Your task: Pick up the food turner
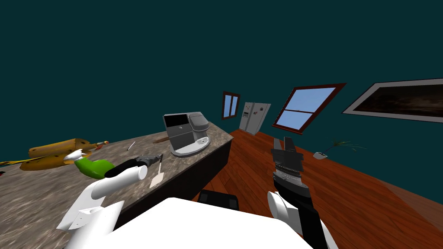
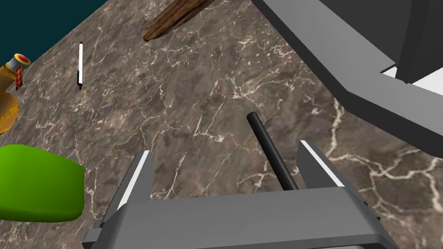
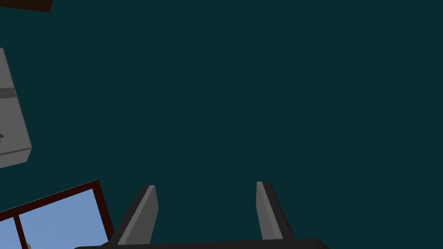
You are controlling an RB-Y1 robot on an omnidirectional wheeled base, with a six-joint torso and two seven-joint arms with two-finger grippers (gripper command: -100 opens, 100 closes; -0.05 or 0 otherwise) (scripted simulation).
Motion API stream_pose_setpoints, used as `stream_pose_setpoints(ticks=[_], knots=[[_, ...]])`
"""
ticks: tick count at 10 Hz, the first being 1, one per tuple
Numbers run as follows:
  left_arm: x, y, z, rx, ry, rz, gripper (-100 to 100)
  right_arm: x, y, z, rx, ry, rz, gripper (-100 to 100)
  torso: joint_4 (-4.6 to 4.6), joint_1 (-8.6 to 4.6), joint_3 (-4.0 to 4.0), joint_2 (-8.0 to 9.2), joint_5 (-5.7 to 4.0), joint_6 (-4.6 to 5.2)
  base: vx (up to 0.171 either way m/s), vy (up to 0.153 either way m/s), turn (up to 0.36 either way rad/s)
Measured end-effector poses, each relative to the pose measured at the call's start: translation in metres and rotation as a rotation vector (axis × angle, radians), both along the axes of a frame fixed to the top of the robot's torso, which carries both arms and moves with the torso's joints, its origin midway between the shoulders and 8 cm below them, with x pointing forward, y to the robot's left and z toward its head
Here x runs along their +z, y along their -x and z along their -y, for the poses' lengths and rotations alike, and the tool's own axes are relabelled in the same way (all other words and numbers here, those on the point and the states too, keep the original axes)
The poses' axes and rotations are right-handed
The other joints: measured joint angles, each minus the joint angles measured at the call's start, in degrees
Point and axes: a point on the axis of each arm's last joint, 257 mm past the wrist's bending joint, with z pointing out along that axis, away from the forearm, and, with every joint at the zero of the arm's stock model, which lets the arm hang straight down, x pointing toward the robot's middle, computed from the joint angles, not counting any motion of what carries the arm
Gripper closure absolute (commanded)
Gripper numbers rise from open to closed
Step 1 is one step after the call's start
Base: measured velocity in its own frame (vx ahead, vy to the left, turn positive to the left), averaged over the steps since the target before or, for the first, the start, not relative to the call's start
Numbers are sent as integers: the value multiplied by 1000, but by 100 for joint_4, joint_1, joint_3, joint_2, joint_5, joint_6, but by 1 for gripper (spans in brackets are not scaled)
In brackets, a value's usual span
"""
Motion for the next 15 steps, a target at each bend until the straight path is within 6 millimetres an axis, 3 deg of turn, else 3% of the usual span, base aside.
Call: stream_pose_setpoints(ticks=[6, 15], knots=[[-34, 54, -25, 187, 198, -21, -100, 0, 0, 0, 0, 0, 0, 0, -1, -5, -2, -3, -1, -1, 75, -53, -36], [-74, 125, -42, 422, 418, -45, -100, 0, 0, 0, 0, 0, 0, 0, 1, 10, 4, 8, 1, -1, 52, -26, -24]])
